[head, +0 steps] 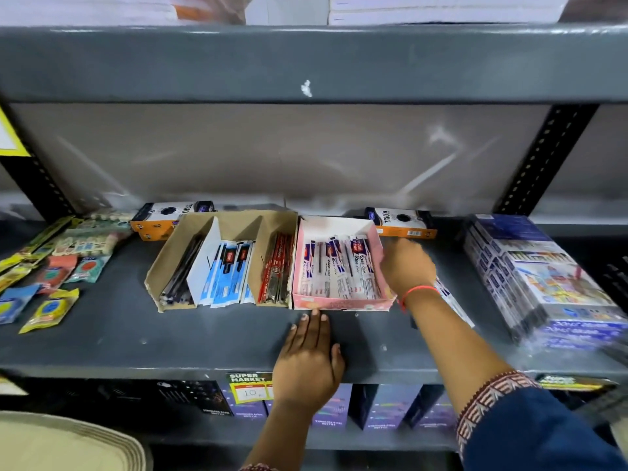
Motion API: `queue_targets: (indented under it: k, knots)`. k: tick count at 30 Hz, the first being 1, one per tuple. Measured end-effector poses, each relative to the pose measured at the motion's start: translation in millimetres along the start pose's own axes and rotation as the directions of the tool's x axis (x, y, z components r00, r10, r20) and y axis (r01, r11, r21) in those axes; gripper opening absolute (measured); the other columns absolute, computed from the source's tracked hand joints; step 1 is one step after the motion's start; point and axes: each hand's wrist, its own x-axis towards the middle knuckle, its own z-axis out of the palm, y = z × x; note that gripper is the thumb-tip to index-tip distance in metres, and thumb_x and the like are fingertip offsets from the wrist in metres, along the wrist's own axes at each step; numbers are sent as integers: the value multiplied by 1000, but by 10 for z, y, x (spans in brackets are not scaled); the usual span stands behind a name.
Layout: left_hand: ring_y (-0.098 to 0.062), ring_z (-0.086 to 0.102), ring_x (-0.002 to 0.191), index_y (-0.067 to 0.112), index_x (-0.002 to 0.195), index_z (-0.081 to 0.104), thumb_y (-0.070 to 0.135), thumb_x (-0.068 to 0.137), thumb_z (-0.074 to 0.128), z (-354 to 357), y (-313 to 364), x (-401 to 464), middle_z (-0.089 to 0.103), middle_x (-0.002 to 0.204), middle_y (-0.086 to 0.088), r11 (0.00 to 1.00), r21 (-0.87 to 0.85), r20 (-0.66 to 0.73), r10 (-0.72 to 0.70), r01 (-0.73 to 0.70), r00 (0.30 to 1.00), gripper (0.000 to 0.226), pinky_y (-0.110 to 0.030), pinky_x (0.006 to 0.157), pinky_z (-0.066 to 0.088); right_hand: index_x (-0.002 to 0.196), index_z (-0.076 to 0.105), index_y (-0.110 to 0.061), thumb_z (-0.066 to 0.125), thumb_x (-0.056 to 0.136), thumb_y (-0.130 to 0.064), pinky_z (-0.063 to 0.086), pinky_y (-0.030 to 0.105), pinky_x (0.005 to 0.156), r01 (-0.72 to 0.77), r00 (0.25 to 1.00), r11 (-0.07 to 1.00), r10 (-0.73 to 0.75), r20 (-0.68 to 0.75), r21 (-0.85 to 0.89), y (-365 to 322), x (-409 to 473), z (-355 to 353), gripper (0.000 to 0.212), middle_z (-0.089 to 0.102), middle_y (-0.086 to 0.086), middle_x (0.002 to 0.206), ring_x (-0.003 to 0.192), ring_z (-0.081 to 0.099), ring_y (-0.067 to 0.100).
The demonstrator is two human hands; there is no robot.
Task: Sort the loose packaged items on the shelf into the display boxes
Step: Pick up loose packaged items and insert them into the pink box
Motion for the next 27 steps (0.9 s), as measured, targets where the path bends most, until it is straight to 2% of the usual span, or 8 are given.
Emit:
queue_targets:
  k: [4,8,13,15,18,21,24,27]
  knots:
    - [-24,63,106,5,113,65,38,96,3,7,3,0,67,115,-10,1000,-10,8,-16,16,1000,72,-41,88,50,117,57,-2,49,84,-13,48,41,89,-192,980,981,193,41,-32,468,-93,-42,35,60,22,121,114,54,40]
    - [-24,64,105,4,111,66,38,96,0,11,19,-3,67,113,-11,1000,-19,35,5,-4,999,75,-33,94,45,120,51,-5,60,83,-27,48,39,87,-278,943,960,267,200,27,687,-178,46,44,62,20,119,109,59,38]
    - [-25,63,107,5,113,65,38,97,1,24,0,6,66,116,-11,1000,18,37,-10,9,999,73,-33,100,35,118,53,1,60,83,-17,48,37,82,-330,925,931,287,249,155,678,-112,70,40,63,23,116,104,61,40]
    - [-24,63,107,6,113,65,39,96,1,20,-6,-5,66,116,-10,1000,11,41,-19,19,999,73,-33,94,45,114,56,2,62,81,-16,48,35,80,-359,912,918,307,271,169,681,-55,70,37,64,24,113,102,61,38]
    - [-22,63,106,6,111,66,36,96,5,6,8,-11,67,115,-8,1000,-2,109,-22,22,994,70,-31,101,32,85,65,-1,69,78,-14,45,30,77,-378,909,883,296,293,279,694,-7,28,15,63,19,92,91,60,30]
    - [-22,64,104,6,109,67,33,91,22,14,2,1,68,113,-8,1000,8,110,-14,13,994,56,-30,102,31,69,67,-7,70,76,-1,51,26,80,-371,928,675,257,269,637,711,-59,-50,9,63,10,76,81,58,21]
    - [-20,58,114,6,118,61,37,82,24,-38,43,5,59,125,-8,999,17,135,-45,43,990,60,-29,106,29,63,61,-9,59,79,11,48,9,49,-347,937,386,170,304,855,581,-271,-209,26,66,0,55,58,57,13]
    - [-16,15,141,11,144,17,43,74,-12,8,36,-2,7,147,3,994,110,48,15,-21,999,82,-27,109,-3,66,63,-9,59,79,10,48,15,47,-324,946,192,87,313,926,415,-517,-367,23,68,-1,56,51,60,11]
